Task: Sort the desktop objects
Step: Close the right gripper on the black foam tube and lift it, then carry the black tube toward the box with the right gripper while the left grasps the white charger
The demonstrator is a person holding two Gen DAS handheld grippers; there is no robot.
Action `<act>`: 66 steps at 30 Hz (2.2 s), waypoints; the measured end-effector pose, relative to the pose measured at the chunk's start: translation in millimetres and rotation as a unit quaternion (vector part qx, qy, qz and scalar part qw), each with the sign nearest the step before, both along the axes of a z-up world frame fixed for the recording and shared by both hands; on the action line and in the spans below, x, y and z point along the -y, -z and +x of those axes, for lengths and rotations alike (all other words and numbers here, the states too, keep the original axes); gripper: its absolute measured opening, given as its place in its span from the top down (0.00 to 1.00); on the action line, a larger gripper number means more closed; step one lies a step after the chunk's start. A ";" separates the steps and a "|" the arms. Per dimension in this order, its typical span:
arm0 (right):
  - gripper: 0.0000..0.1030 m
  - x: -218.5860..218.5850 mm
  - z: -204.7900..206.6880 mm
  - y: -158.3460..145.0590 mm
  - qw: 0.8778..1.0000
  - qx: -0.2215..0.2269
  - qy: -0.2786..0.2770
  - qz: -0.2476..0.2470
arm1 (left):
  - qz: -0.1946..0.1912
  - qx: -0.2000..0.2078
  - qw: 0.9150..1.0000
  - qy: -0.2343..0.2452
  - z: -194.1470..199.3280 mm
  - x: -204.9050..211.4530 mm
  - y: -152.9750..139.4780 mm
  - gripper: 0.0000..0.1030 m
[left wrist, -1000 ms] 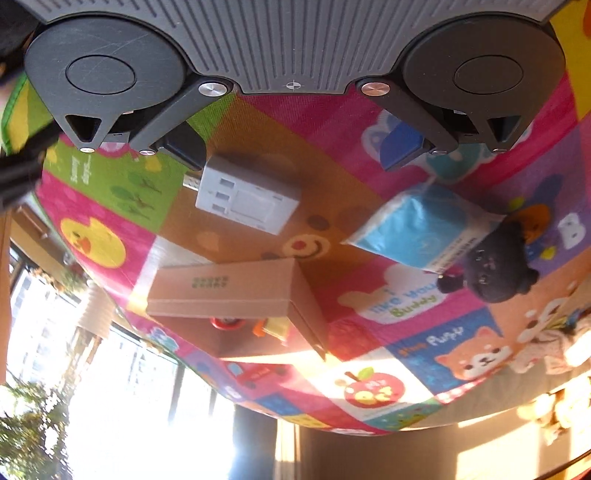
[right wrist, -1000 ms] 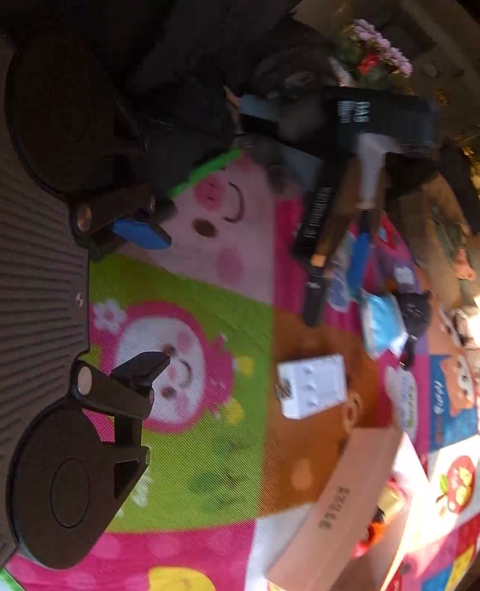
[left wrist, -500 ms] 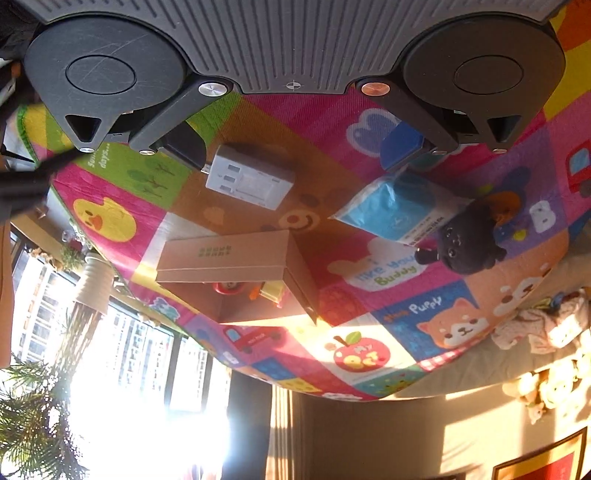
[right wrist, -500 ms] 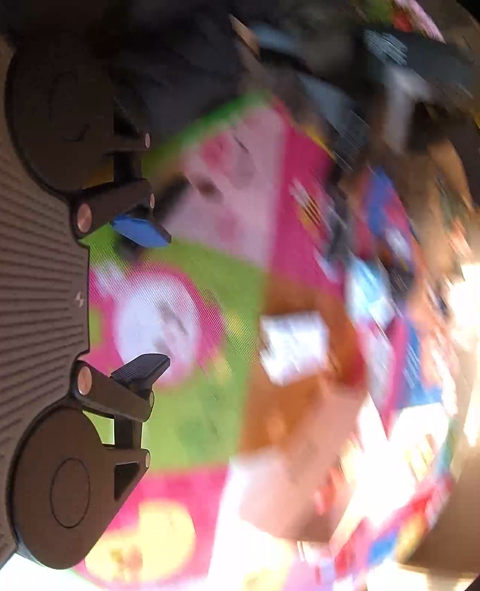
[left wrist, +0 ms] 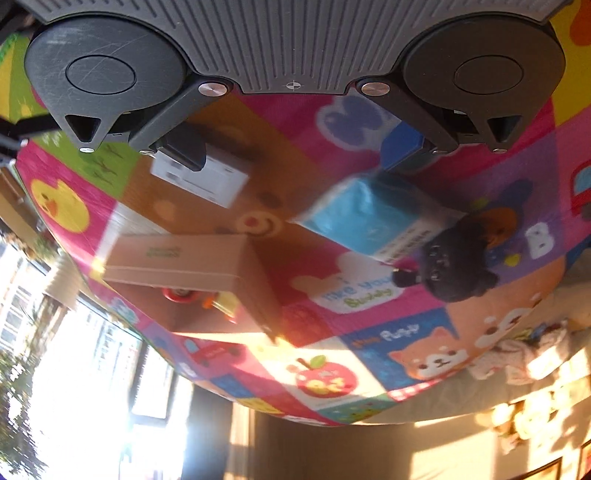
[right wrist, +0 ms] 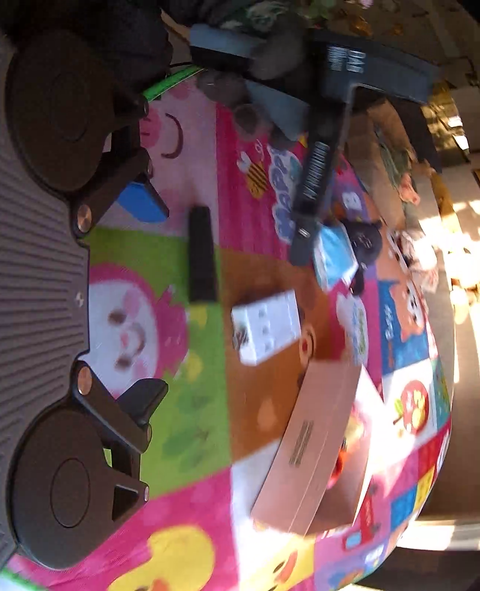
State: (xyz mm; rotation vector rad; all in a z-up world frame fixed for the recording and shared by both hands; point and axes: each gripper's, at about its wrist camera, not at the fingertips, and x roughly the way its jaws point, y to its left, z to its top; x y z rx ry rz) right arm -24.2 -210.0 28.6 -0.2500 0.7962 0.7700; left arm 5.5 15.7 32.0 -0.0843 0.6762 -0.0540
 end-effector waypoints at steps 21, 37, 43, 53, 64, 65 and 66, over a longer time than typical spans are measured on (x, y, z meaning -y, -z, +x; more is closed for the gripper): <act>0.10 -123.5 47.8 23.9 0.990 0.075 -0.114 -0.021 | -0.049 0.001 0.994 -0.093 -19.1 -70.9 7.3 0.00; 0.26 -134.2 66.8 13.5 0.992 0.043 -0.115 0.005 | -0.057 -0.005 0.993 -0.102 -21.8 -82.9 12.9 0.00; 0.26 -45.8 59.1 -5.4 0.998 0.057 0.011 0.033 | -0.057 -0.004 0.998 -0.034 -14.4 -57.8 11.2 0.00; 0.24 53.5 104.8 13.6 0.962 0.050 0.262 0.050 | 0.008 -0.003 0.993 0.116 43.3 51.2 10.4 0.00; 0.04 99.0 90.9 28.4 0.918 0.041 0.352 0.178 | -0.017 -0.040 0.989 0.139 60.2 71.2 22.0 0.00; 0.04 101.3 91.2 29.1 0.915 0.038 0.358 0.182 | -0.042 -0.041 0.984 0.171 57.8 73.7 20.6 0.00; 0.04 102.9 92.4 29.9 0.913 0.035 0.361 0.186 | -0.062 -0.042 0.977 0.201 54.8 77.1 19.1 0.00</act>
